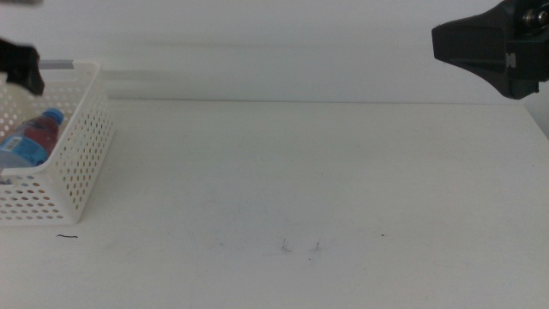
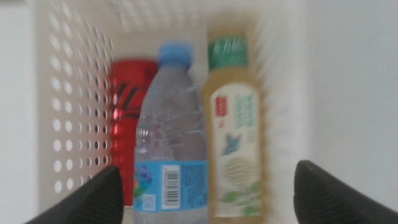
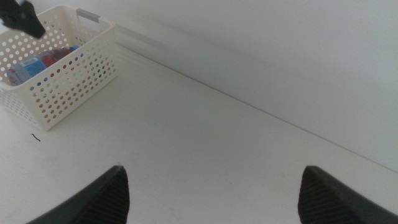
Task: Use arms to grab the bottles and put them into the dustbin to the left of the table.
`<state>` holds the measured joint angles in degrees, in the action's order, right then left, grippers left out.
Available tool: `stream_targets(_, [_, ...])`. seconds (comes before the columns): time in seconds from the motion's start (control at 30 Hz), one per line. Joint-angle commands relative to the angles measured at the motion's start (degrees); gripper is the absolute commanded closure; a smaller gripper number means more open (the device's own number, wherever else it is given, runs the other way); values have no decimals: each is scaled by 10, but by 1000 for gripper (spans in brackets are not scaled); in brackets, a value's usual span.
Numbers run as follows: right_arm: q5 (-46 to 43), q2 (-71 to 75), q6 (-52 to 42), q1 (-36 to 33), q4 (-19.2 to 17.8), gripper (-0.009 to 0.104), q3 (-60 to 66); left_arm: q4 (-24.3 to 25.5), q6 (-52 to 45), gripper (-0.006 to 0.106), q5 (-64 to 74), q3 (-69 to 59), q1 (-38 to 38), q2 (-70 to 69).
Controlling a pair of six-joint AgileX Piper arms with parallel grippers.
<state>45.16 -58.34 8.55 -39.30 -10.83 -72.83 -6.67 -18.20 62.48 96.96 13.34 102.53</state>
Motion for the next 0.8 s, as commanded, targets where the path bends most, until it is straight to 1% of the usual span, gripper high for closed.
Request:
stream_targets(0.0, [-1,2,-5,-1,-4,16,-1,5,36,7,-17,-23,-23,-62])
stream_targets(0.1, [-1,2,-5,-1,-4,16,-1,4,52,7,-76,-88,-55,-140])
stream_targets(0.23, [-1,2,-5,-1,-4,16,-1,-28,49,7,-148,-173,-101,-251])
stream_targets(0.4, [-1,2,-5,-1,-4,16,-1,-20,47,7,-147,-244,-160,-370])
stream_targets(0.53, [-1,2,-5,-1,-4,16,-1,-26,50,7,-175,-301,-194,-462])
stream_targets(0.6, [-1,2,-5,-1,-4,16,-1,-10,89,7,-193,-336,-201,-512])
stream_targets(0.7, [-1,2,-5,-1,-4,16,-1,45,208,7,-197,-393,-203,-575])
stream_targets(0.77, [-1,2,-5,-1,-4,16,-1,73,239,7,-197,-426,-203,-608])
